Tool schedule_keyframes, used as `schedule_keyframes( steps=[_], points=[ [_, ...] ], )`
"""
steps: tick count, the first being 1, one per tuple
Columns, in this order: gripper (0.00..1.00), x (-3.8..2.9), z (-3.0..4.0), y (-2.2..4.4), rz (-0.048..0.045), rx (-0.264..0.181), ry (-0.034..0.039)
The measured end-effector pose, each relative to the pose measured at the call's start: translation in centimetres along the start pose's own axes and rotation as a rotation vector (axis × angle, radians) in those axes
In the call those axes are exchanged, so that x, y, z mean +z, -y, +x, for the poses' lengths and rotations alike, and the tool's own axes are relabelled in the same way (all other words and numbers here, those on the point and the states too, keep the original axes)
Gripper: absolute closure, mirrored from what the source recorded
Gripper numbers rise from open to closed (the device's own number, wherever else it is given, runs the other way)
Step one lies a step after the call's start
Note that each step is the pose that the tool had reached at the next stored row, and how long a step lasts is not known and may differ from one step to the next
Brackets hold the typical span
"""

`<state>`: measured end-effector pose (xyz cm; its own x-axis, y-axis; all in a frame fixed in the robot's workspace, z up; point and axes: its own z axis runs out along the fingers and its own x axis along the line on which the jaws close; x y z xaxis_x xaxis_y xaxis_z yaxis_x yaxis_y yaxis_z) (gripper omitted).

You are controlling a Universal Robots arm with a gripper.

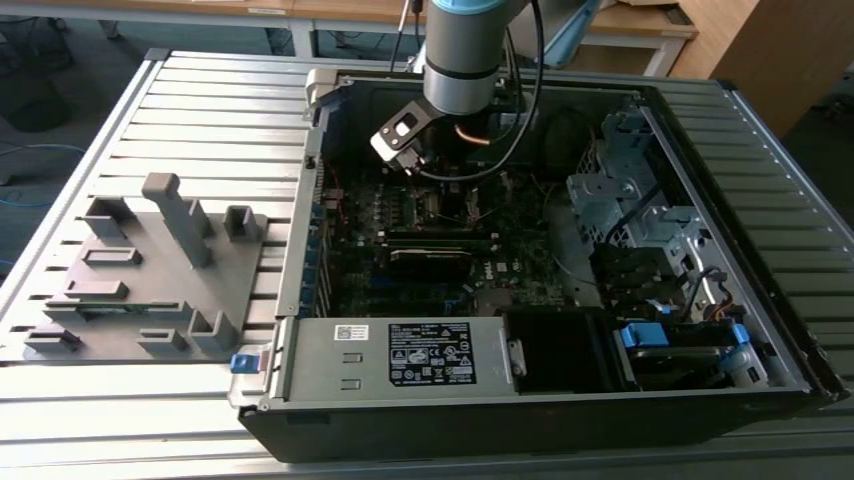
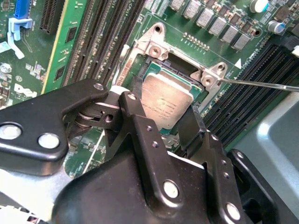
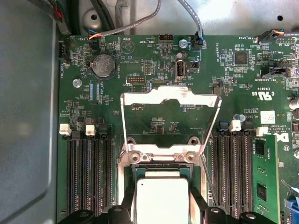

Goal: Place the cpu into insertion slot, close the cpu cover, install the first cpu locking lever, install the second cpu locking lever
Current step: 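Place the cpu into insertion slot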

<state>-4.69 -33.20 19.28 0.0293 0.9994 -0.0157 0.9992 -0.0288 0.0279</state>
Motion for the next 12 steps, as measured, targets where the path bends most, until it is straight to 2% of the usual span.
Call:
schedule_keyframes(
  steps=[12],
  points=[
    [0.46, 0.13, 0.0, 0.01, 0.0003, 0.0, 0.0004]
  ],
)
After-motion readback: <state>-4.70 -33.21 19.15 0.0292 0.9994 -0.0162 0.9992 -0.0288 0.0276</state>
